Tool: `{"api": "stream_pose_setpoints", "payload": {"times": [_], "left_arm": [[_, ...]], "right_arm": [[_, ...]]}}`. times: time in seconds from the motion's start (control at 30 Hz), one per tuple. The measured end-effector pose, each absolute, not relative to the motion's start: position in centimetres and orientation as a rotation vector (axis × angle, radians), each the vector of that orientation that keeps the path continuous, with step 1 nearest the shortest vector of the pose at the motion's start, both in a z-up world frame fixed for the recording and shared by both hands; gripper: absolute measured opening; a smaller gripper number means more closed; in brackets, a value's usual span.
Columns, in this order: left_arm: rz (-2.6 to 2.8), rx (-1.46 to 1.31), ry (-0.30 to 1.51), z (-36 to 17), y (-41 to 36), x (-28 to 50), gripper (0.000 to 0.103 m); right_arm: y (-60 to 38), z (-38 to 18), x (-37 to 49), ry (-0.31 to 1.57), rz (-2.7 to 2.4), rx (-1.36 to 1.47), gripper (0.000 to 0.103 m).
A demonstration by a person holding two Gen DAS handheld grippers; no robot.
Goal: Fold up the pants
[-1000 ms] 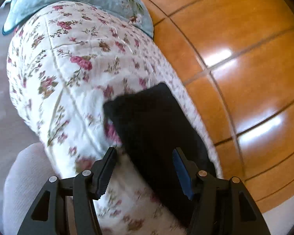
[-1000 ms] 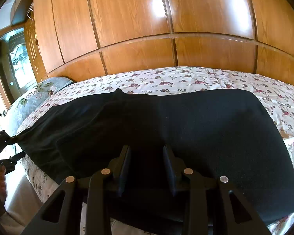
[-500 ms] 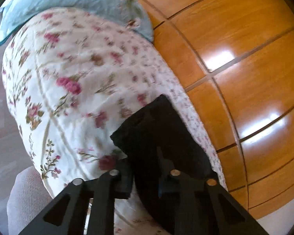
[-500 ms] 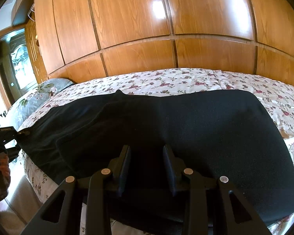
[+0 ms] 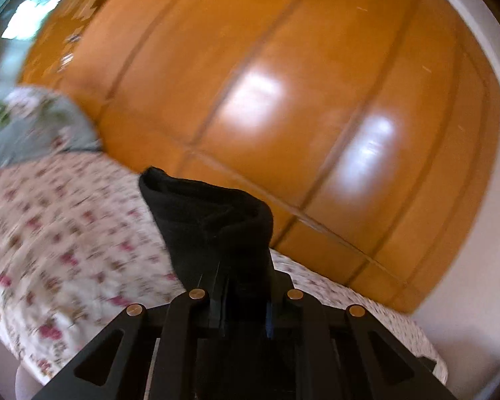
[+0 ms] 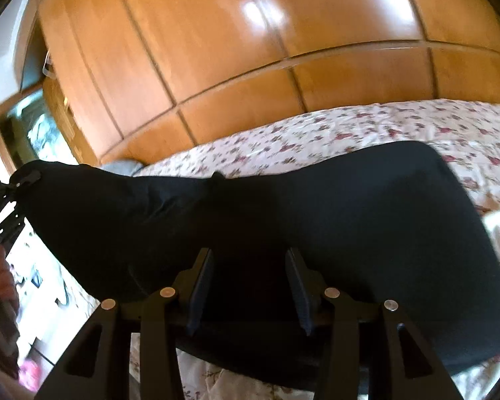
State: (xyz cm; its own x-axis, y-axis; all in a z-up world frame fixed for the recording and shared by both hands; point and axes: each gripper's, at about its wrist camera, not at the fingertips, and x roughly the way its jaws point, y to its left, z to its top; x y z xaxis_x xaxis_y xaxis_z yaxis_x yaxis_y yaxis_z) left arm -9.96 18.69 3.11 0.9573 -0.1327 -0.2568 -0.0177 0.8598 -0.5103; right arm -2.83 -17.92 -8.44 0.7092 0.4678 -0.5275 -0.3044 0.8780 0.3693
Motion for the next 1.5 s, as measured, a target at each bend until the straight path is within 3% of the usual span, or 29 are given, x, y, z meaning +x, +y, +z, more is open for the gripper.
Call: {"api": "stream_pose_setpoints", "payload": {"times": [0.47,0.87,0.93,1.1,1.27,1.5], "left_arm": [[-0.429,-0.207,0.372,5.7,1.6,-7.3,0.015],[-0.602,-0.015,0.619,-2.6,-11.7,-3.6,0.017],[-0.622,0.027,0.704,-4.5,-13.4,-3.5,0.025],[-0.708,0.011,0.722,-6.2,-12.5,-5.8,0.038],[-0.791,-0.080,0.719,-5.9,-9.5,-7.7,0.038],[-0.478,-0.179,0.582,-4.2,-1.9,-7.0,0.038]], "right_arm": [[-27.7,-5.8,-4.7,0.584,0.248,0.374,0.050],[-34.4,-5.7,-5.5,0.544,0.110,0.510,0.050],[-34.7,-5.7,-5.6,0.541,0.109,0.519,0.050],[-33.9,-5.4,-5.5,0.550,0.171,0.516,0.052],[-31.1,-5.6,-4.4,0.595,0.277,0.456,0.053],[-28.1,-7.2,-1.7,0.712,0.336,0.421,0.054]]}}
